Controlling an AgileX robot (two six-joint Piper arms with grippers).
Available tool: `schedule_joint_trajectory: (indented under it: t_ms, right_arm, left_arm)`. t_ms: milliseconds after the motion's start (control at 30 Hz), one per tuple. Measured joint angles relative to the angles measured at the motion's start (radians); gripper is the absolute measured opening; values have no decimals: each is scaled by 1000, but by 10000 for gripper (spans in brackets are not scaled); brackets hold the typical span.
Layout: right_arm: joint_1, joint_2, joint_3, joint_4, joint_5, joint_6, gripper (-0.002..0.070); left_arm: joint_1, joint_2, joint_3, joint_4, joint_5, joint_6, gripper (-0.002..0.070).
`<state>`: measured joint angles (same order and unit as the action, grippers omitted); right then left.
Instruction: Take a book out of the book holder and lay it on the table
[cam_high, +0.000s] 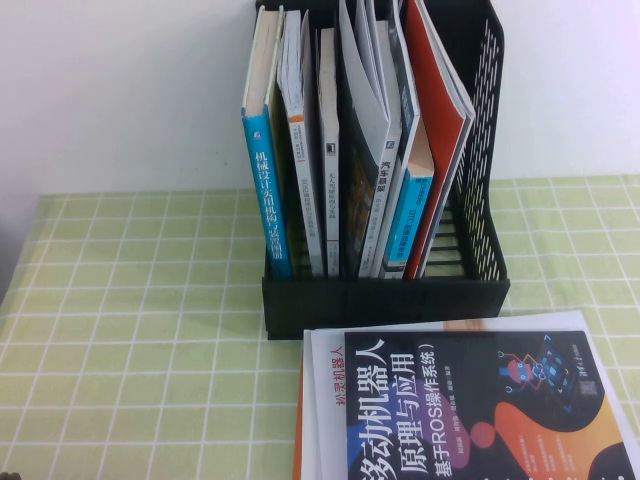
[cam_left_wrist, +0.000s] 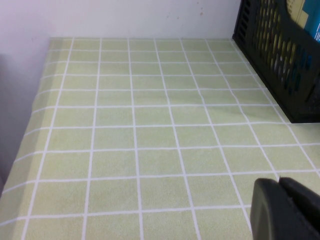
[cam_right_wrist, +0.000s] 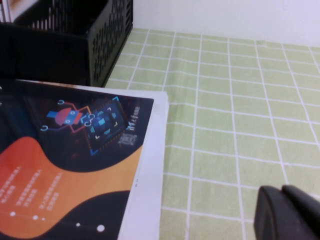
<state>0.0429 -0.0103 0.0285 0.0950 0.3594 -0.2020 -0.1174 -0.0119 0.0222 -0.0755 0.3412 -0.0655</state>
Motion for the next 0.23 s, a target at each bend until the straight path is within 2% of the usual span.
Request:
schedule_joint_trajectory:
  t_ms: [233]
  right_arm:
    - [0, 0, 0, 4, 2, 0, -1]
  left_arm:
    - [0, 0, 0, 0, 0, 0, -3]
